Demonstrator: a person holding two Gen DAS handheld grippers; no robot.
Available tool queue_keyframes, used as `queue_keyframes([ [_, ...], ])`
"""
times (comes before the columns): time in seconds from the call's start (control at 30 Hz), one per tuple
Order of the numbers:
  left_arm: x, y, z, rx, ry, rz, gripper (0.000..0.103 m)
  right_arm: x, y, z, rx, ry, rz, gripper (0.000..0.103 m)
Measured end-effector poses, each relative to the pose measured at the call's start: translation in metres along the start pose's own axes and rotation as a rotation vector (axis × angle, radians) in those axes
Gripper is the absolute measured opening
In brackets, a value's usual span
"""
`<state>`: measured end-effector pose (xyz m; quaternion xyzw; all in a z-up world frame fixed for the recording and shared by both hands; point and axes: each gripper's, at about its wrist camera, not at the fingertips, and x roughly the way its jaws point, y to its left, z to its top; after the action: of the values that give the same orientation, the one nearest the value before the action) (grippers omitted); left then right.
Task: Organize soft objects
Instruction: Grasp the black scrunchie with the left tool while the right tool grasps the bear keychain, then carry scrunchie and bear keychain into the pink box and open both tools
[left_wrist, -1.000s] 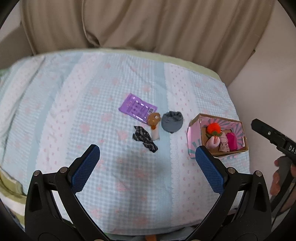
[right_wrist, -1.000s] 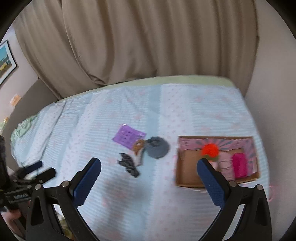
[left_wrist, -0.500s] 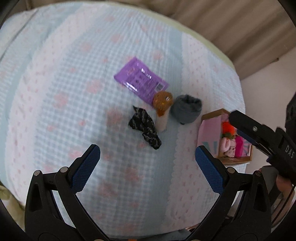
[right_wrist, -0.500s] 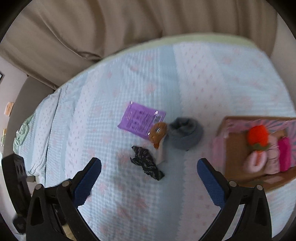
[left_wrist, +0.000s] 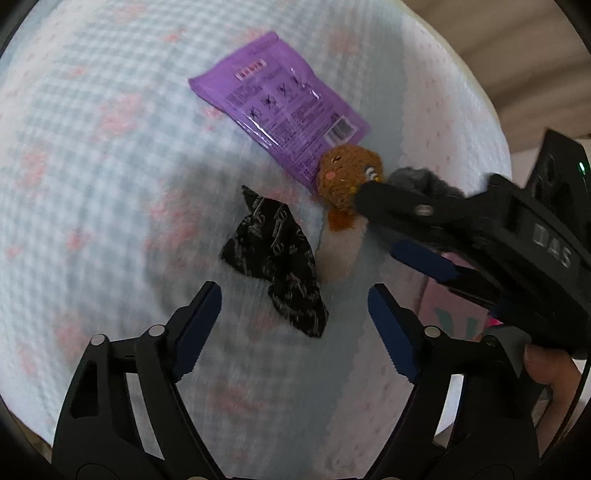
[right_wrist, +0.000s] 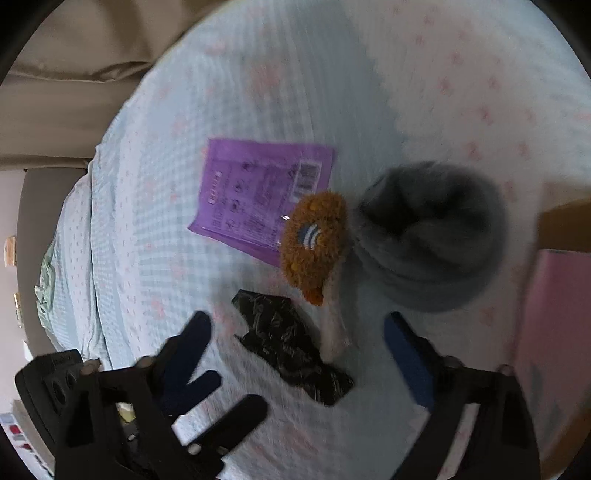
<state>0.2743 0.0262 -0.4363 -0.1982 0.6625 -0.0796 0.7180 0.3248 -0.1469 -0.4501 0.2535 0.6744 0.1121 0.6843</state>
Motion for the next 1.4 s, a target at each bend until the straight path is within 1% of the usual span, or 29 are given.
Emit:
queue_keyframes([
  [0.1,0.019,-0.002,0.006,0.006,0.012,0.014,0.073,0.018,-0.003,0.01,0.006,0.029,0.0,0.08],
  [0.2,0.034,-0.002,0.012,-0.011,0.025,0.015,0.067,0.027,-0.006,0.021,0.01,0.037,0.0,0.074],
  [0.33,0.05,-0.003,0.018,-0.015,0.039,0.038,0.061,0.033,-0.008,0.031,0.02,0.044,-0.001,0.07],
  [0.37,0.052,-0.004,0.018,-0.014,0.041,0.045,0.059,0.035,-0.008,0.032,0.02,0.046,-0.008,0.067],
  [0.4,0.055,-0.004,0.019,-0.013,0.042,0.052,0.054,0.037,-0.008,0.032,0.02,0.05,-0.018,0.06],
  [0.43,0.057,-0.005,0.02,-0.013,0.044,0.06,0.049,0.038,-0.009,0.033,0.023,0.053,-0.028,0.056],
  [0.47,0.059,-0.005,0.02,-0.013,0.046,0.071,0.048,0.039,-0.01,0.033,0.033,0.05,-0.039,0.054],
  [0.53,0.063,-0.007,0.021,-0.008,0.05,0.099,0.044,0.039,-0.011,0.033,0.042,0.042,-0.049,0.046],
  [0.57,0.064,-0.007,0.019,-0.002,0.05,0.102,0.043,0.038,-0.011,0.033,0.041,0.037,-0.054,0.044],
  [0.6,0.064,-0.009,0.019,0.008,0.048,0.108,0.04,0.037,-0.011,0.032,0.037,0.034,-0.053,0.037],
  [0.63,0.065,-0.011,0.02,0.016,0.048,0.114,0.039,0.037,-0.01,0.032,0.033,0.035,-0.048,0.034],
  [0.73,0.067,-0.014,0.021,0.026,0.046,0.121,0.035,0.036,-0.006,0.032,0.009,0.03,-0.067,0.033],
  [0.93,0.061,-0.011,0.021,0.024,0.041,0.111,0.03,0.033,0.001,0.03,-0.003,0.021,-0.063,0.032],
  [1.0,0.055,-0.004,0.021,0.027,0.038,0.109,0.029,0.03,0.005,0.028,-0.011,0.014,-0.064,0.032],
  [1.17,0.042,-0.001,0.02,0.027,0.015,0.104,0.028,0.018,0.011,0.023,-0.035,-0.009,-0.066,0.032],
  [1.4,0.011,0.002,0.017,0.025,-0.039,0.091,0.027,0.005,0.023,0.011,-0.063,-0.045,-0.054,0.032],
])
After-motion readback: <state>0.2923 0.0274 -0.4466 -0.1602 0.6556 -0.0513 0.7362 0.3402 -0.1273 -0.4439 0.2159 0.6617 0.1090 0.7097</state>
